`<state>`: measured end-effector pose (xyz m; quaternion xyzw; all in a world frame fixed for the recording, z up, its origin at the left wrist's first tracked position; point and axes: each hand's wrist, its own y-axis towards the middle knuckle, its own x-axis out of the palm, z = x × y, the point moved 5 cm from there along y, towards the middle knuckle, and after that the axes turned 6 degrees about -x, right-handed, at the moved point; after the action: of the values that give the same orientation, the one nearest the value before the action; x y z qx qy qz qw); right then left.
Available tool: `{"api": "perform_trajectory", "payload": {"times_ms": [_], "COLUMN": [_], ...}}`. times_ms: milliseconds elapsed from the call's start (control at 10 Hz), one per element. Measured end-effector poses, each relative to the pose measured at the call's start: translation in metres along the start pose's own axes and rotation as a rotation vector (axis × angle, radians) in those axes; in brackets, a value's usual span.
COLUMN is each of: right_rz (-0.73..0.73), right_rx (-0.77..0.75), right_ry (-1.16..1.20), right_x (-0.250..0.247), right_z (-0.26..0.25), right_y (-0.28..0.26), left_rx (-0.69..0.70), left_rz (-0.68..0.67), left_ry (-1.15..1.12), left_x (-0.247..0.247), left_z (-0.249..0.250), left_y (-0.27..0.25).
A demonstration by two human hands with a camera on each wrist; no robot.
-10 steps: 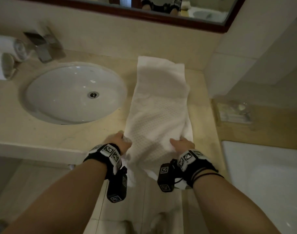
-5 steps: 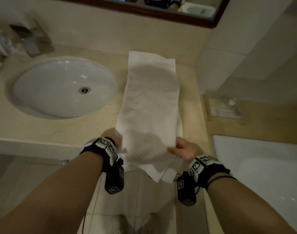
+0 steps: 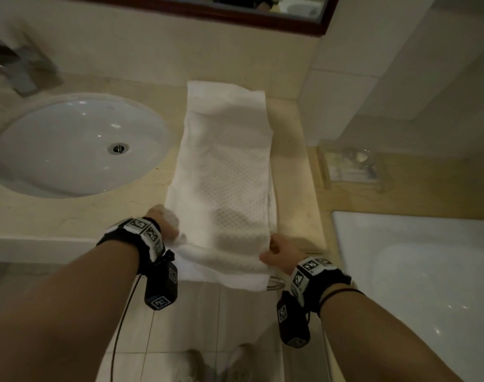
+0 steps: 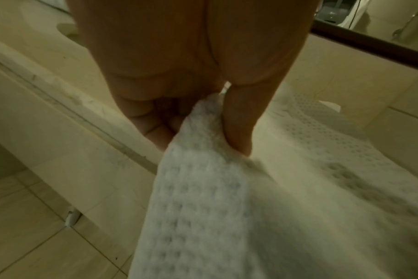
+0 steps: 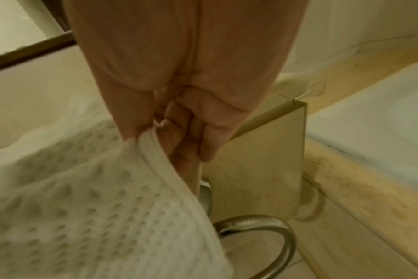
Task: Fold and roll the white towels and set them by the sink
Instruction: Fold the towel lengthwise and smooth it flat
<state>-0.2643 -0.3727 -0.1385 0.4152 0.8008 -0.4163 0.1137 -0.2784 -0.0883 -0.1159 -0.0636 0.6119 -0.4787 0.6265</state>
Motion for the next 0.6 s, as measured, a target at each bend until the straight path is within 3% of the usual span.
{"api": "perform_trajectory", "payload": {"times_ms": [100,200,300,400,500,600], "right_rz": [-0.134,-0.268,-0.276,-0.238,-0.219,-0.041], "right_rx": [0.001,0.075,0.090,0.113,0.220,0.272], "right_ry": [-0.119,-0.243,-0.230,-0.160,0.220,0.400], "right_x": [0.001,0.006,0.007,0.003,0.000,-0.016], "right_z": [0.000,0.000,0.001,0.003,0.000,-0.007], "right_y": [-0.002,-0.002,-0.003,0.000,0.003,0.013], "left_rx": [0.089,0.078,0.047,0.069,0.074,0.117], "left_rz": [-0.076,-0.144,-0.106,-0.093,-0.102,-0.110], "left_ry": [0.099,-0.018,-0.047,0.088,0.186,0.161], "left_x": [0.005,0.003,0.000,-0.003,-0.004,-0.003], "left_z": [0.003,0.005,0.003,0.000,0.002,0.012], "left_y": [0.009,0.016,0.021,0.028,0.027,0.025]}}
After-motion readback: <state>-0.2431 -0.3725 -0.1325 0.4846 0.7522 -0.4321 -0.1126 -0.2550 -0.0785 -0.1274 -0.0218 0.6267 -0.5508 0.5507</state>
